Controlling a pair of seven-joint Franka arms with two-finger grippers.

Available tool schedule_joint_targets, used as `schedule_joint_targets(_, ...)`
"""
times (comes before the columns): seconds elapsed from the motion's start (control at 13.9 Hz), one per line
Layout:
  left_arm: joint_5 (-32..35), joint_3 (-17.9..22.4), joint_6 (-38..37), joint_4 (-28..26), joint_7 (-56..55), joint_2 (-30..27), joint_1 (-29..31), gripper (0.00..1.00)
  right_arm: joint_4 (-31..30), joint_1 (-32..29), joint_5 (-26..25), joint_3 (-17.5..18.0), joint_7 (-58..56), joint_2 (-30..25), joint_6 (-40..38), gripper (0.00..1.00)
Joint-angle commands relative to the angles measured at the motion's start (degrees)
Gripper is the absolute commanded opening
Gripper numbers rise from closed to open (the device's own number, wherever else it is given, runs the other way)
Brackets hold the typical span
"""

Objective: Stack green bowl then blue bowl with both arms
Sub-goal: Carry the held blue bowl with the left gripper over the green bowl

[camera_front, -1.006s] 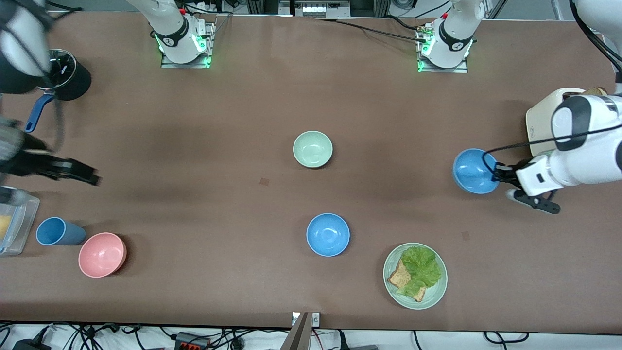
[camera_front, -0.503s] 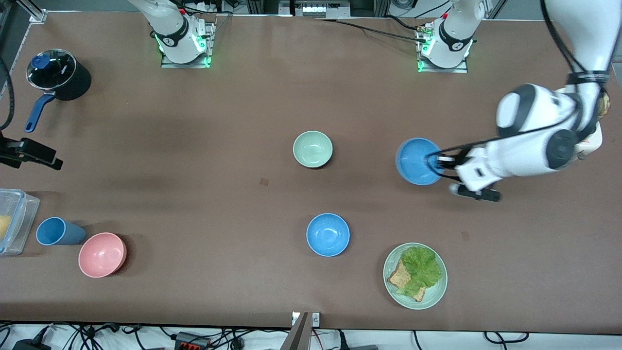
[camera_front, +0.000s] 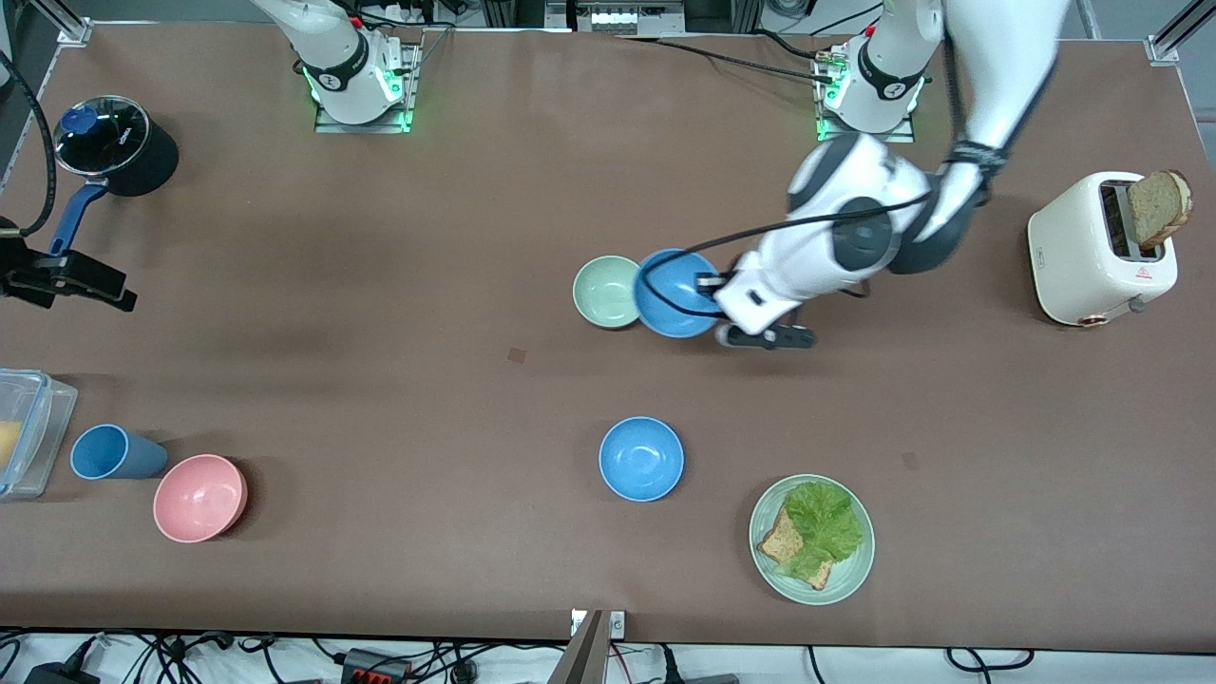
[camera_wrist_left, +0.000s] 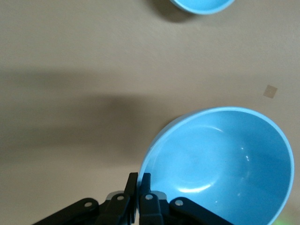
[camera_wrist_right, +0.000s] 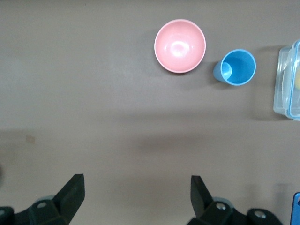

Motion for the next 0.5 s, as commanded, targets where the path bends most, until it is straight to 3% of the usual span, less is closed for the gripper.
schedule_joint_targets(0.0,-0.1,0.4,2.6,-0.2,-6.9,1.9,-3.5,0.00,-9.7,-0.9,-2.1,1.0,0.2,-6.3,3.6,1.00)
schedule_joint_targets(0.22,0.0,0.4,3.2,-0.6,-8.2,2.7,-4.1,0.00,-13.7,-0.9,-2.4,1.0,0.2,-9.5,4.9,1.00)
schedule_joint_targets(0.43,1.0,0.7,10.4,-4.0,-11.9,2.8,-7.3,0.00,-13.6,-0.9,-2.4,1.1,0.2,-9.6,4.9,1.00)
